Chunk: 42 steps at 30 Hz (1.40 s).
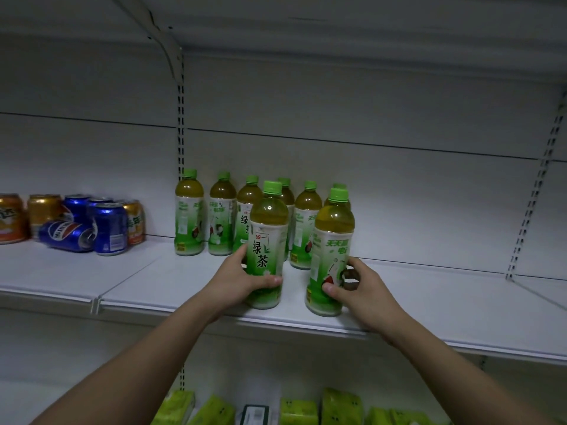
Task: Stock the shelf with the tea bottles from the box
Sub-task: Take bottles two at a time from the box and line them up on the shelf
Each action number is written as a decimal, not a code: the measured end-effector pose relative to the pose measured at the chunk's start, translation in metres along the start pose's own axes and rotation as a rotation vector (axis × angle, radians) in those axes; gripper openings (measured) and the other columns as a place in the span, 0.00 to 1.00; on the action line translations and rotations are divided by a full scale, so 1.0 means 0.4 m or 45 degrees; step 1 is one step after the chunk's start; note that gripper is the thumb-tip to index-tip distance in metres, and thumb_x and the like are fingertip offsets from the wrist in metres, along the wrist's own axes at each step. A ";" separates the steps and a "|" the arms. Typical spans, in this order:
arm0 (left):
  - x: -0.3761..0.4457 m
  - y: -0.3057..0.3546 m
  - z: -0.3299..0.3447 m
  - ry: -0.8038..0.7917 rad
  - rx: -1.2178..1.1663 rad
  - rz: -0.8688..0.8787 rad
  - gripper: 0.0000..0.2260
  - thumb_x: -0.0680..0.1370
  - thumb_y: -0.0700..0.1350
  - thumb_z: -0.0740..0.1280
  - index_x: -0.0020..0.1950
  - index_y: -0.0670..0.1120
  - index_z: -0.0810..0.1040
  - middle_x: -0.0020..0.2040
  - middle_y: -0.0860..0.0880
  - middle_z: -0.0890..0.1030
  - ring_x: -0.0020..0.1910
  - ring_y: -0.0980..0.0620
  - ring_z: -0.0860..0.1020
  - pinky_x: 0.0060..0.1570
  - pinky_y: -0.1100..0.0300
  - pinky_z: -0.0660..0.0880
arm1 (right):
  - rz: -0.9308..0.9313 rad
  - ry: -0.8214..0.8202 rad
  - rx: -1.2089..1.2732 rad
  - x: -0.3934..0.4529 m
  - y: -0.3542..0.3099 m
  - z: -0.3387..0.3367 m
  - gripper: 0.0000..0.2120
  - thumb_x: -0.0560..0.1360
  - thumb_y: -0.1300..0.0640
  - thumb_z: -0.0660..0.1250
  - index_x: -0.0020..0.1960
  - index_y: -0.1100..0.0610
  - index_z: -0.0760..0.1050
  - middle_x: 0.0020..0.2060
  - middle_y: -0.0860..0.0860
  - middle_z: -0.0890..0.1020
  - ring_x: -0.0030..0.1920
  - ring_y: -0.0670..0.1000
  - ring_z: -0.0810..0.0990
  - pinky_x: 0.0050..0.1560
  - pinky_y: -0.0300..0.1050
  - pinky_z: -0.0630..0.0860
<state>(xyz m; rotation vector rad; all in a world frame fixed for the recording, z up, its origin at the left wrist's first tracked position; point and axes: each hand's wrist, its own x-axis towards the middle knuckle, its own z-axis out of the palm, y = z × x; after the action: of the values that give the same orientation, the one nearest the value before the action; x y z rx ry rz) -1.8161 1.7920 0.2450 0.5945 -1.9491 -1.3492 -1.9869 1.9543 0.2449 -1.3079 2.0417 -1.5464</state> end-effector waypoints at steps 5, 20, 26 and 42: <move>0.024 -0.042 -0.057 0.103 0.036 -0.019 0.39 0.63 0.46 0.80 0.70 0.51 0.67 0.62 0.50 0.77 0.57 0.53 0.78 0.58 0.56 0.76 | -0.019 0.008 -0.030 0.051 -0.007 0.090 0.31 0.70 0.55 0.75 0.70 0.52 0.68 0.61 0.50 0.78 0.59 0.52 0.79 0.62 0.51 0.77; 0.096 -0.127 -0.303 0.546 0.183 -0.057 0.28 0.68 0.45 0.77 0.64 0.48 0.70 0.54 0.54 0.75 0.53 0.53 0.76 0.52 0.59 0.73 | -0.161 0.007 -0.022 0.212 -0.074 0.407 0.29 0.72 0.53 0.73 0.70 0.51 0.67 0.61 0.44 0.77 0.60 0.46 0.75 0.63 0.42 0.72; 0.148 -0.156 -0.321 0.611 0.179 -0.060 0.26 0.69 0.46 0.76 0.64 0.48 0.71 0.53 0.55 0.76 0.53 0.53 0.76 0.53 0.59 0.72 | -0.170 0.028 -0.073 0.271 -0.089 0.491 0.28 0.73 0.52 0.72 0.69 0.52 0.67 0.63 0.46 0.77 0.62 0.48 0.75 0.61 0.40 0.70; 0.185 -0.203 -0.329 0.716 0.210 0.040 0.25 0.70 0.47 0.76 0.64 0.50 0.71 0.55 0.55 0.79 0.54 0.54 0.78 0.56 0.57 0.75 | -0.154 0.197 -0.126 0.382 -0.077 0.613 0.25 0.72 0.51 0.72 0.66 0.54 0.68 0.63 0.51 0.78 0.64 0.53 0.76 0.63 0.49 0.73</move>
<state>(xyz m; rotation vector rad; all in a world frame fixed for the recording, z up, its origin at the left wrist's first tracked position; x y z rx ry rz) -1.7676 1.6297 0.2196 0.9065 -1.5997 -0.8781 -1.8934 1.6803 0.2194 -1.4121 2.1945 -1.6650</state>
